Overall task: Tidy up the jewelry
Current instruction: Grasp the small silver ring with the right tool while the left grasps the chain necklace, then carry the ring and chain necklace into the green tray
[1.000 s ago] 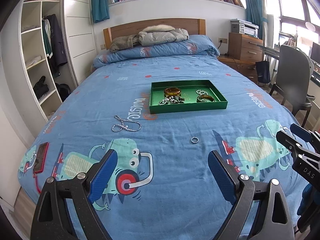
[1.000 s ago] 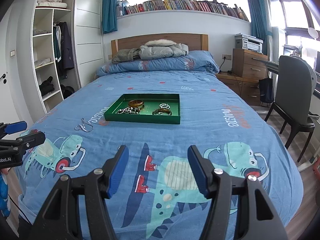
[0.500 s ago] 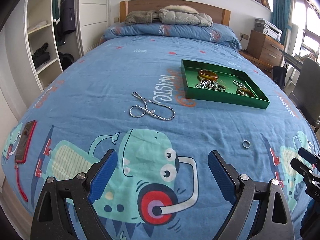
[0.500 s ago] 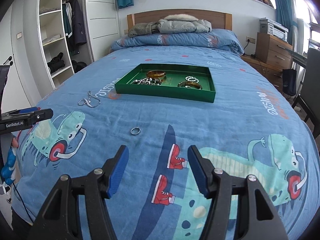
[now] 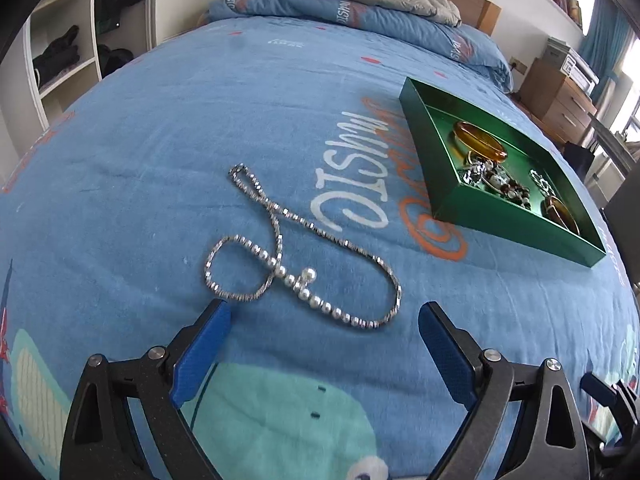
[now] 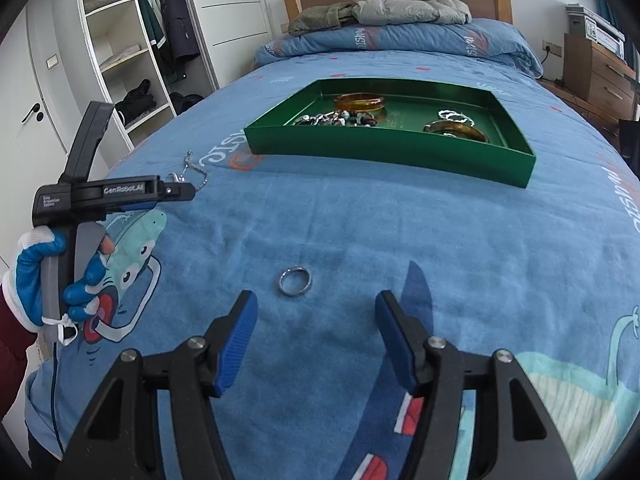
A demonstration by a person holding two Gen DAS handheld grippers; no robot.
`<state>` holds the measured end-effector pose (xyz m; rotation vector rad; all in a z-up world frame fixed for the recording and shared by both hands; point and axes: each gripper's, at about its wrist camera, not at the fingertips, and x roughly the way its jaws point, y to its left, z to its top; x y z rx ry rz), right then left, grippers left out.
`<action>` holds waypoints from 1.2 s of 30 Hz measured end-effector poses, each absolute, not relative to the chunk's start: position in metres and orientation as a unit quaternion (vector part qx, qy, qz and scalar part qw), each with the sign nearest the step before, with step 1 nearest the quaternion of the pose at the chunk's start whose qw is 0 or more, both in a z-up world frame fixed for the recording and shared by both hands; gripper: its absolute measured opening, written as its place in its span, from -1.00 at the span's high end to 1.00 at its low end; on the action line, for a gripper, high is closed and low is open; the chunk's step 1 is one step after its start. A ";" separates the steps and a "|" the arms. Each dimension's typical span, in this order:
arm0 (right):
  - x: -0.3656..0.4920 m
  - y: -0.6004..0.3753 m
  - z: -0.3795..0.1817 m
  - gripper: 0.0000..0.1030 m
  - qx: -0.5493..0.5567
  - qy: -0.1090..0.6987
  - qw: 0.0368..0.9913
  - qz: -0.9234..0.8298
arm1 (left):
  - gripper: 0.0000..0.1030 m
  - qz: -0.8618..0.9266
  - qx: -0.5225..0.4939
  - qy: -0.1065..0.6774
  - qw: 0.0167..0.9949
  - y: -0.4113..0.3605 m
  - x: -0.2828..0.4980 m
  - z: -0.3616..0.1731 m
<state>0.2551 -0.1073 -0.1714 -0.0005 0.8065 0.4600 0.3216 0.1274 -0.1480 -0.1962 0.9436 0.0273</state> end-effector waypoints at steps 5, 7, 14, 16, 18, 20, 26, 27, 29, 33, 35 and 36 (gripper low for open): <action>0.266 -0.094 -0.175 -0.14 -0.017 0.383 0.892 0.241 | -0.82 0.034 -0.058 0.447 0.892 0.116 0.352 -0.151; 0.268 -0.091 -0.176 -0.12 -0.026 0.381 0.891 0.247 | -0.67 0.036 -0.048 0.441 0.895 0.113 0.354 -0.151; 0.269 -0.087 -0.180 0.57 -0.045 0.381 0.890 0.248 | 0.25 0.004 -0.025 0.427 0.904 0.101 0.350 -0.147; 0.268 -0.086 -0.180 0.63 -0.050 0.381 0.889 0.248 | 0.63 -0.006 -0.031 0.429 0.903 0.099 0.348 -0.145; 0.267 -0.085 -0.180 0.63 -0.057 0.381 0.889 0.248 | 0.71 -0.022 -0.045 0.434 0.899 0.099 0.344 -0.145; 0.263 -0.086 -0.179 0.63 -0.056 0.381 0.889 0.248 | 0.72 -0.035 -0.055 0.436 0.898 0.098 0.337 -0.144; 0.246 -0.103 -0.173 0.64 -0.034 0.380 0.893 0.239 | 0.75 -0.069 -0.067 0.430 0.898 0.084 0.304 -0.132; 0.242 -0.107 -0.171 0.64 -0.030 0.379 0.894 0.237 | 0.75 -0.074 -0.069 0.427 0.898 0.082 0.299 -0.129; 0.235 -0.116 -0.165 0.64 -0.025 0.374 0.898 0.231 | 0.76 -0.087 -0.076 0.419 0.901 0.078 0.288 -0.119; 0.225 -0.134 -0.148 0.64 -0.016 0.358 0.908 0.218 | 0.76 -0.110 -0.086 0.398 0.906 0.071 0.272 -0.096; 0.220 -0.141 -0.140 0.64 -0.014 0.350 0.913 0.212 | 0.76 -0.120 -0.086 0.388 0.910 0.067 0.264 -0.084; 0.217 -0.145 -0.135 0.64 -0.012 0.346 0.915 0.209 | 0.76 -0.126 -0.086 0.383 0.911 0.064 0.261 -0.078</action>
